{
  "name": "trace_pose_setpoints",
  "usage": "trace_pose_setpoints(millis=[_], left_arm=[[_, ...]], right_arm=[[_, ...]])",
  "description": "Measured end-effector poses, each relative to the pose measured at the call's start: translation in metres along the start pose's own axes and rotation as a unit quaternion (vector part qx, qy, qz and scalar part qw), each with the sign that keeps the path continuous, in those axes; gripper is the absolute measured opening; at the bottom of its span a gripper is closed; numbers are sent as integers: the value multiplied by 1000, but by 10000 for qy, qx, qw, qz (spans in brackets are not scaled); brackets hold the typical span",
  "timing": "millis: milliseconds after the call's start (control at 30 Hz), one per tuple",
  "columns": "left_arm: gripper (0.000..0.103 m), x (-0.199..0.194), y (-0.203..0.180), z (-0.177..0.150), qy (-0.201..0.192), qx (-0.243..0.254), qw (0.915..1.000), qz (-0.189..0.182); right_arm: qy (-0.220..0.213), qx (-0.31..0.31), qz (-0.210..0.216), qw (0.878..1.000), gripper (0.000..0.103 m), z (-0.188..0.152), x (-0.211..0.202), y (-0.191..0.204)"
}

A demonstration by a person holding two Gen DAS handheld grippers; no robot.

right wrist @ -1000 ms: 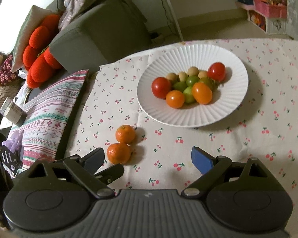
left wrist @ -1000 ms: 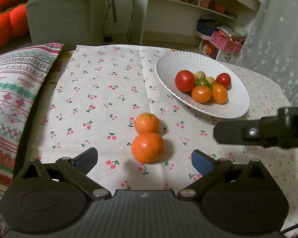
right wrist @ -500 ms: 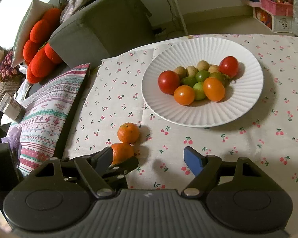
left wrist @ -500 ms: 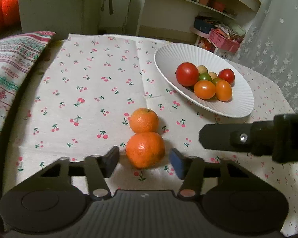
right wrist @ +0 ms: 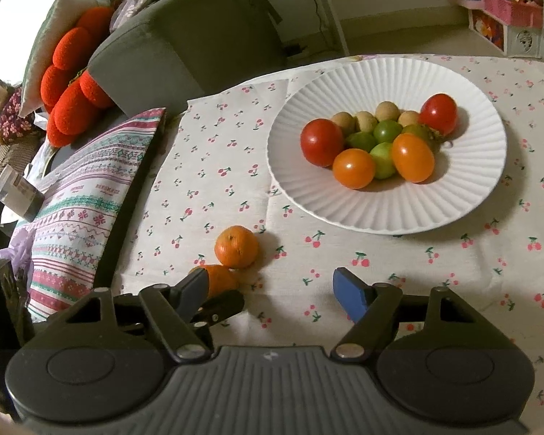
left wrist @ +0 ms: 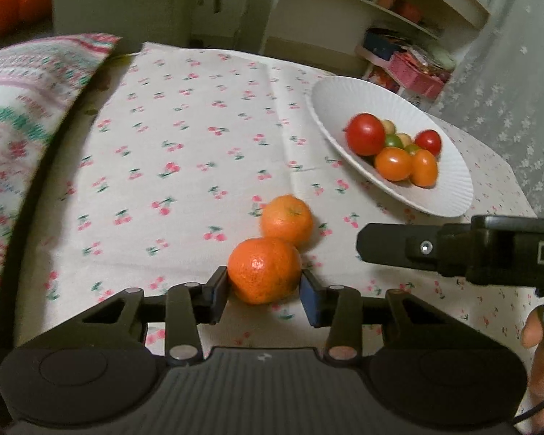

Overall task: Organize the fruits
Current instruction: 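Grasp a mandarin with the left tool while the right tool grasps the other mandarin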

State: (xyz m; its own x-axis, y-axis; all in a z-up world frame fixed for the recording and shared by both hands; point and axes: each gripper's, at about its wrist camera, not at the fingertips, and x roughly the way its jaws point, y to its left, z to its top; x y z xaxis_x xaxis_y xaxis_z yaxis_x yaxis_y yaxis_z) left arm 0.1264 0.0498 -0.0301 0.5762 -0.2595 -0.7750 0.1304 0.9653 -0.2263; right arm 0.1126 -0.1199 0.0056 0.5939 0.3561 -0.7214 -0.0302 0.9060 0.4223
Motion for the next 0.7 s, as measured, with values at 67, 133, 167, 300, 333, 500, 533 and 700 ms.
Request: trace_pose_setpoints(millis=[67,133,167,300,333,500,533,700], left_arm=[[47,-4,9,0,-1,-119,9999,40],[47,-6,18,-1,-4,-178,9998,107],[47,-6,21,-1,10,-198,9997,114],[47,-9,26,-3,-14,-202,9997,102],[47,-10,28,-3,-20,-206,9997,109],[47,-12,29,-4,-64,-184,9998,84],[47,-12,30,-4,-75,-179,9998,80],[47,-12,31,-4,-101,-177,9998,84]], right_arm=[[38,47,86,9999,73,0,3,1],[54,58,168,9998,72,0,7,3],[41,33,177,9998,72,0,9,5],[-5,-114,142,9998,68,1,21,12],[-5,-117,150,9998,68,1,24,14],[-210,-262,145,9993,62,6,34,22],[-250,-364,116,9990,61,6,37,24],[-242,-759,-20,9968,44,4,50,34]])
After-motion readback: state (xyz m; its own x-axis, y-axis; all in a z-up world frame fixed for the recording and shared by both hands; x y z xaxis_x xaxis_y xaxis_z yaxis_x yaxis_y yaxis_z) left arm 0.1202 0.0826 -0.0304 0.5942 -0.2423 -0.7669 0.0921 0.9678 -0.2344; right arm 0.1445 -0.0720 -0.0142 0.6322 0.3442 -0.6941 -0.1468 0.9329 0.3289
